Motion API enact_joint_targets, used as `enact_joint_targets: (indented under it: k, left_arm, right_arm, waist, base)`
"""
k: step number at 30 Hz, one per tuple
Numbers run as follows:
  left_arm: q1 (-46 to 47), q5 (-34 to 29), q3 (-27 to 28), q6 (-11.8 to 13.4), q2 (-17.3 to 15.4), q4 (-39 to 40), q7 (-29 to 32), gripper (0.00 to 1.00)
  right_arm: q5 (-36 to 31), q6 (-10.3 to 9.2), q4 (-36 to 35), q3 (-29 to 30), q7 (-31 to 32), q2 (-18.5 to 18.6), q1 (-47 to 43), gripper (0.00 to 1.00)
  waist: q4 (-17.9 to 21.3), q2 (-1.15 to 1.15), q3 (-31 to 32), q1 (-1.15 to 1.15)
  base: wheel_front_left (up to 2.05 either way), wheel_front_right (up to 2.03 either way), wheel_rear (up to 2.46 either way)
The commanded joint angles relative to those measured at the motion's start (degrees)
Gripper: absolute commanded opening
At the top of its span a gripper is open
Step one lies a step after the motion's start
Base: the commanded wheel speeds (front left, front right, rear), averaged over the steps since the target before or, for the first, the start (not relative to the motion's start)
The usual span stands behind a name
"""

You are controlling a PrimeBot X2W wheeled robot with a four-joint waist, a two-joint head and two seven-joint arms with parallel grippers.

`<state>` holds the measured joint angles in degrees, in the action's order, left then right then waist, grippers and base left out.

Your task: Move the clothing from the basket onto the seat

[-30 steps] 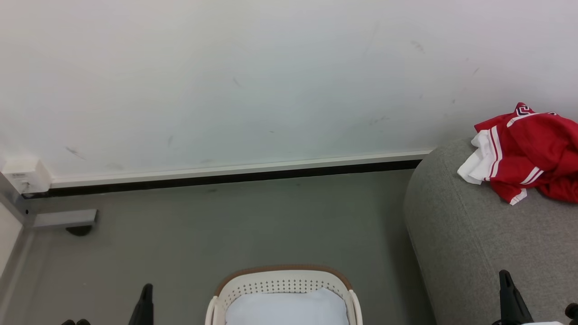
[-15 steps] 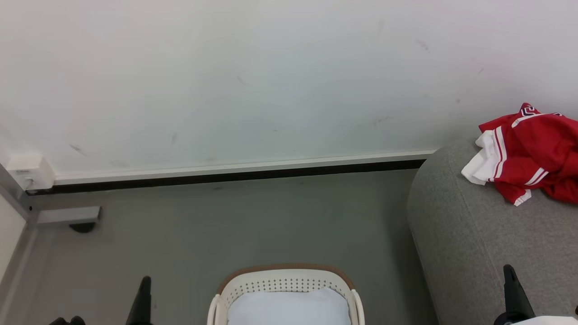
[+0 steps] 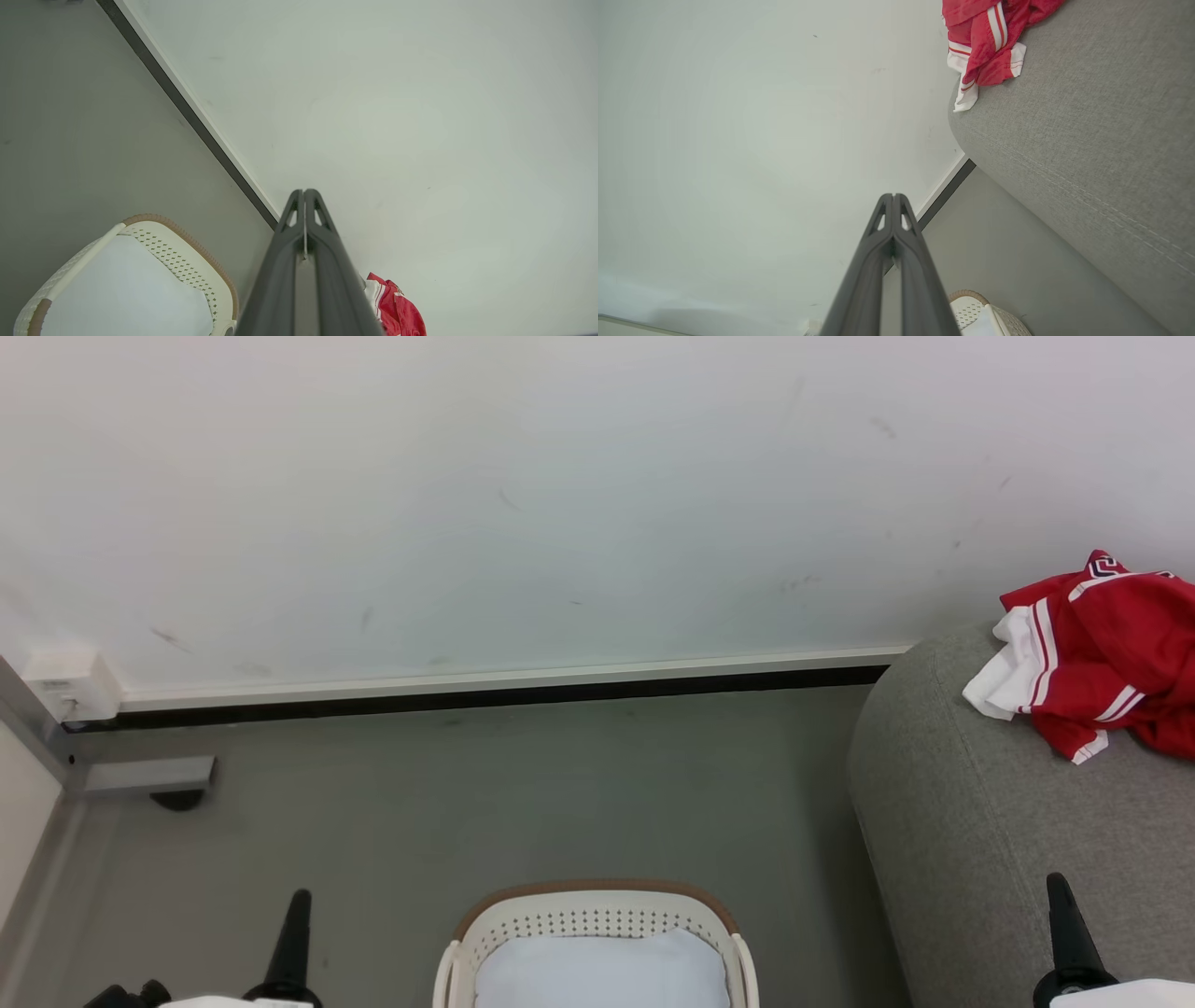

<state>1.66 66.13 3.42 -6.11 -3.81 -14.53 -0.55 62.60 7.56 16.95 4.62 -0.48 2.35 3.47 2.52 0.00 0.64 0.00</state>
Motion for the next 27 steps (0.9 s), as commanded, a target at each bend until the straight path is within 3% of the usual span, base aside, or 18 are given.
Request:
enact_joint_targets:
  k: [1, 27]
  left_arm:
    - [1.18, 1.78, 0.46, -0.44, -0.09, 0.57, 0.47, 0.00]
    - [3.19, 14.44, 1.93, -0.99, 0.42, 0.57, 4.05, 0.00]
  right_arm:
    - [1.93, -0.08, -0.76, 0.37, 0.48, 0.61, 1.40, 0.00]
    - [16.45, -0.10, -1.99, 1.22, 4.02, 0.69, 2.33, 0.00]
  waist:
    - [-0.08, 0.00, -0.03, 0.00]
    - [-1.20, 0.00, -0.39, 0.00]
  base:
    - [0.00, 0.00, 0.00]
    - [0.00, 0.00, 0.00]
